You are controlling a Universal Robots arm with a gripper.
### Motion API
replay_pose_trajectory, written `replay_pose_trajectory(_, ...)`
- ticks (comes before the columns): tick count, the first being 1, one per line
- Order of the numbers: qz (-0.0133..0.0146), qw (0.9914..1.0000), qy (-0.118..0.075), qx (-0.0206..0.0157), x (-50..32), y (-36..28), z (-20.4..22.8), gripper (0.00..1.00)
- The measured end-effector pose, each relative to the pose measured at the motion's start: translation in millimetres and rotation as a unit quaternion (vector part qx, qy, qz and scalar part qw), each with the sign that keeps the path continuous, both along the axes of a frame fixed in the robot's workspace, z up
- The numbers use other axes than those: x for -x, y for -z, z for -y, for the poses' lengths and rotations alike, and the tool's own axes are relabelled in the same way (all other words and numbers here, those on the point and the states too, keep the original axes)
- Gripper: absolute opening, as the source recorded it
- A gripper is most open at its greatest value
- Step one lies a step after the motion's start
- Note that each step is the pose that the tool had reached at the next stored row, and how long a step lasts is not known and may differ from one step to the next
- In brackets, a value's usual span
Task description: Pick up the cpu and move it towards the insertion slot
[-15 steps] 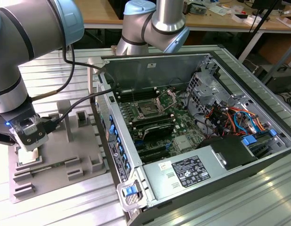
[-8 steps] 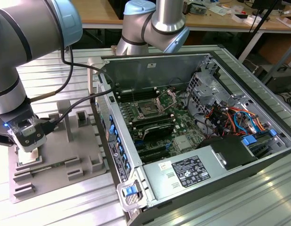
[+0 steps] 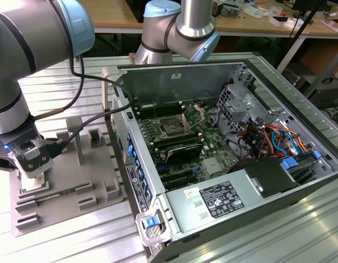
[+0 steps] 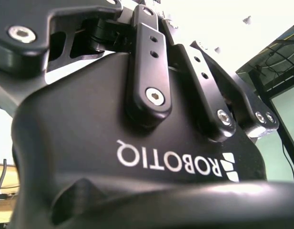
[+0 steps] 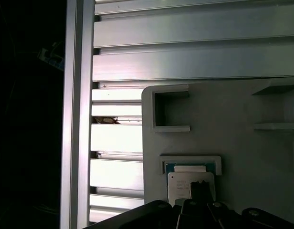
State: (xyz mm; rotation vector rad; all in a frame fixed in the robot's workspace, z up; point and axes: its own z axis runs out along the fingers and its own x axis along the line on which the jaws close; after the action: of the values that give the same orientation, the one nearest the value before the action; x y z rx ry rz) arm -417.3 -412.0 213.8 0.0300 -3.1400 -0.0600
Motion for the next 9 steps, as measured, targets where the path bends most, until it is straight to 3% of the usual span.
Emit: replay_pose_trajectory(9,0.0,1.0,0.0,0.0,0.5,3.9,0.2,0.11)
